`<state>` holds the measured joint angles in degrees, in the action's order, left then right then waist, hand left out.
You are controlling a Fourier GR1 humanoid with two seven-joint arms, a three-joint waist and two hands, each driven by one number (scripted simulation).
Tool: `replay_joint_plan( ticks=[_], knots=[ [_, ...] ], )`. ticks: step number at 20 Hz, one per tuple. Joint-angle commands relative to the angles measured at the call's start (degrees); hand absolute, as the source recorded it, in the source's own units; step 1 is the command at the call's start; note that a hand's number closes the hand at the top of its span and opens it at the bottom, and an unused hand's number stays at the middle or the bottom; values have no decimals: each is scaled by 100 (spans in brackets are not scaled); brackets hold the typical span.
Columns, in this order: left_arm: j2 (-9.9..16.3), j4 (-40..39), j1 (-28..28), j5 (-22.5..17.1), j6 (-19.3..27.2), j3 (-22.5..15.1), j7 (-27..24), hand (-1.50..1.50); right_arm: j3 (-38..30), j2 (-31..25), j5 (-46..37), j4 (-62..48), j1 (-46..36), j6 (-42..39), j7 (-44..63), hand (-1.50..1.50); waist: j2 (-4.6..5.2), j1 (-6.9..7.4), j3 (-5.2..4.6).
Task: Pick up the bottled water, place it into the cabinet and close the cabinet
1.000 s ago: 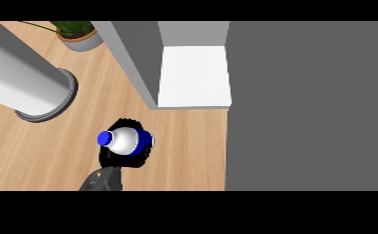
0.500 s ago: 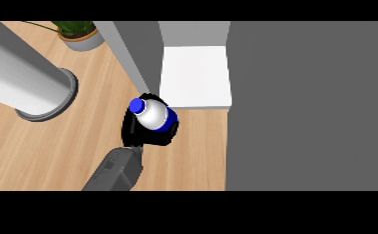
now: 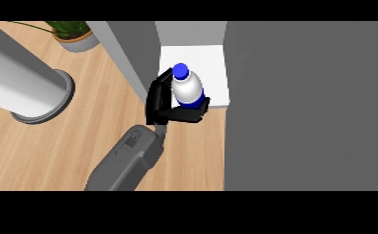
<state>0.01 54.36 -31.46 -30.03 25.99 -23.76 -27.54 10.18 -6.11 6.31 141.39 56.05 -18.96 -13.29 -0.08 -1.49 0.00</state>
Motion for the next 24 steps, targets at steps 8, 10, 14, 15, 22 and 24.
replay_joint_plan(
  ticks=[8,10,14,15,22,24],
  knots=[
    [-1,-1551,-1830,-604,1054,-134,445,150,-465,-101,734,258,-349,-107,316,-150,74,-152,-3],
    [-1,-1894,-2003,-464,796,89,540,150,-760,-145,944,2,-272,-251,78,-150,53,-99,1],
    [-1,-2859,-2546,-42,998,75,504,150,-464,-42,726,244,-68,-355,-39,-150,81,-219,1],
    [268,-3021,-2654,92,859,-12,531,150,-617,-89,837,179,-248,-313,33,-150,110,-199,3],
    [64,-3982,-2771,-174,1196,637,143,150,-592,-45,771,-8,-167,-500,-114,-150,140,-274,-6],
    [50,-4128,-3077,-285,1276,842,176,150,-813,-111,813,-128,-354,-518,-173,-150,173,-322,-5]
  ],
)
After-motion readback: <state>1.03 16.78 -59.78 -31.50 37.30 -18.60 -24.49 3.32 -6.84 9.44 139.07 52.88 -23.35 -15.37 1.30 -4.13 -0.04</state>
